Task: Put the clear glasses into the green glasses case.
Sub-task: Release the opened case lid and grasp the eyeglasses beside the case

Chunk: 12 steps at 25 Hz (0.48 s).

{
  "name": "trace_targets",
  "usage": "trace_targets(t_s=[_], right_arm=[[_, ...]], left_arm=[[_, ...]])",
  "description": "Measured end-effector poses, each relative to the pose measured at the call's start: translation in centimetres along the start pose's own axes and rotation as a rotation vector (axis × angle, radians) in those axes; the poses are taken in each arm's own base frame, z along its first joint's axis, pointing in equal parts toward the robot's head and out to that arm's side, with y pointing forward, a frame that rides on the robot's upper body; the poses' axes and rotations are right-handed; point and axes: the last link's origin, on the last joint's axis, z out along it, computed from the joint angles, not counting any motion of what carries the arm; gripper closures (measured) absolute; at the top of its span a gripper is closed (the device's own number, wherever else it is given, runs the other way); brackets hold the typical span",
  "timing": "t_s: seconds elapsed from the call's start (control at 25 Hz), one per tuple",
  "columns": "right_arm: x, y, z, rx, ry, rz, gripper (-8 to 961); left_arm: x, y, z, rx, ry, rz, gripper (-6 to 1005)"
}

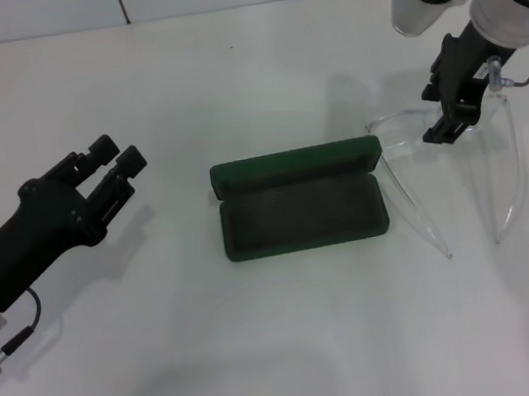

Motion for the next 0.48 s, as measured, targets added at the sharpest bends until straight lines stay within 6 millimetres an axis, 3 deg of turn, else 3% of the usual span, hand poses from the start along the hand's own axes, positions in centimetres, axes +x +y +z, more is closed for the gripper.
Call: trace_targets(t_s=[0.48], right_arm=[[0.7,-0.3,1.4,0.033,-0.044,0.011,480]], left_arm=[[0.0,0.0,0.2,-0.004,0.0,-0.001,560]])
